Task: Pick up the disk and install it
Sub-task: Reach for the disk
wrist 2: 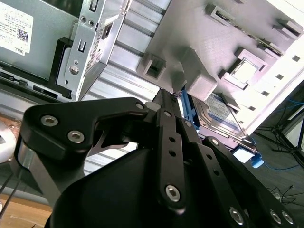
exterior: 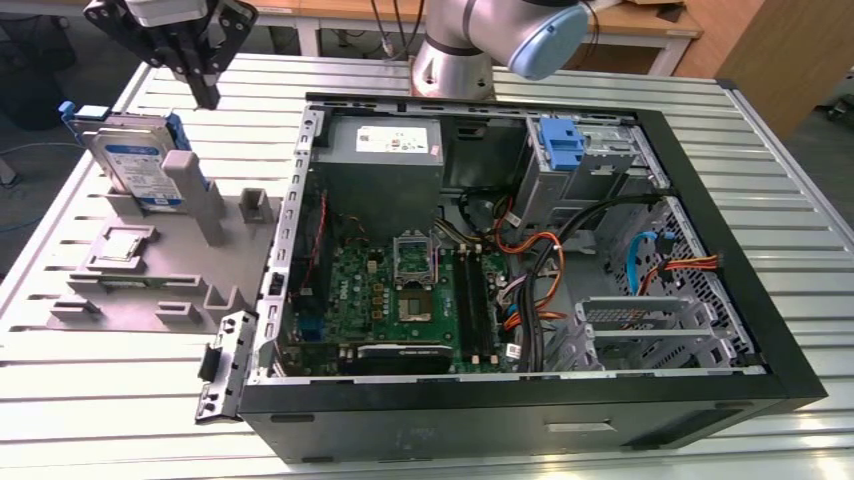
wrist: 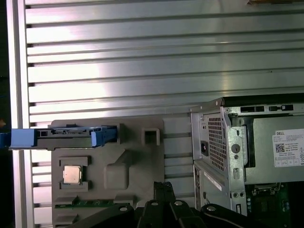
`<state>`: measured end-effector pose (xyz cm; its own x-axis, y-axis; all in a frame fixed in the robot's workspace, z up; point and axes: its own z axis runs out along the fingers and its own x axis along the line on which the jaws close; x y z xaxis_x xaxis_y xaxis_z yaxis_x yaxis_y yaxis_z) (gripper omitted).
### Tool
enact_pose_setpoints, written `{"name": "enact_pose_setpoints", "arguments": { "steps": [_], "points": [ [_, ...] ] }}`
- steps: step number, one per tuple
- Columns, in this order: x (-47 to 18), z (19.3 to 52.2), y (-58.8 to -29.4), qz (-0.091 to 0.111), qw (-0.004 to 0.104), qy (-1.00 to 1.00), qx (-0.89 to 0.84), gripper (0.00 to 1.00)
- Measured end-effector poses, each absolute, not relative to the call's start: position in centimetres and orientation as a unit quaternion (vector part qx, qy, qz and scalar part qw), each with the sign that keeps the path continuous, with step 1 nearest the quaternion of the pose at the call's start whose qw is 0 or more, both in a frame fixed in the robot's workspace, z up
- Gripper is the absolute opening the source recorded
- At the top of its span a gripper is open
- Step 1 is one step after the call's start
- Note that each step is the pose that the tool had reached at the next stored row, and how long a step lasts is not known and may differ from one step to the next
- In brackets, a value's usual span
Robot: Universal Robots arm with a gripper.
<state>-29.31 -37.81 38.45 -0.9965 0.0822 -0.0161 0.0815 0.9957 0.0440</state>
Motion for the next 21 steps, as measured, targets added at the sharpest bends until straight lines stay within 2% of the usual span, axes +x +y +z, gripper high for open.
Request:
{"name": "enact_pose_setpoints", "arguments": {
  "steps": [21],
  "points": [
    [-30.19,38.4,-37.6,0.022,0.009,0.999,0.041,0.1]
  ]
}}
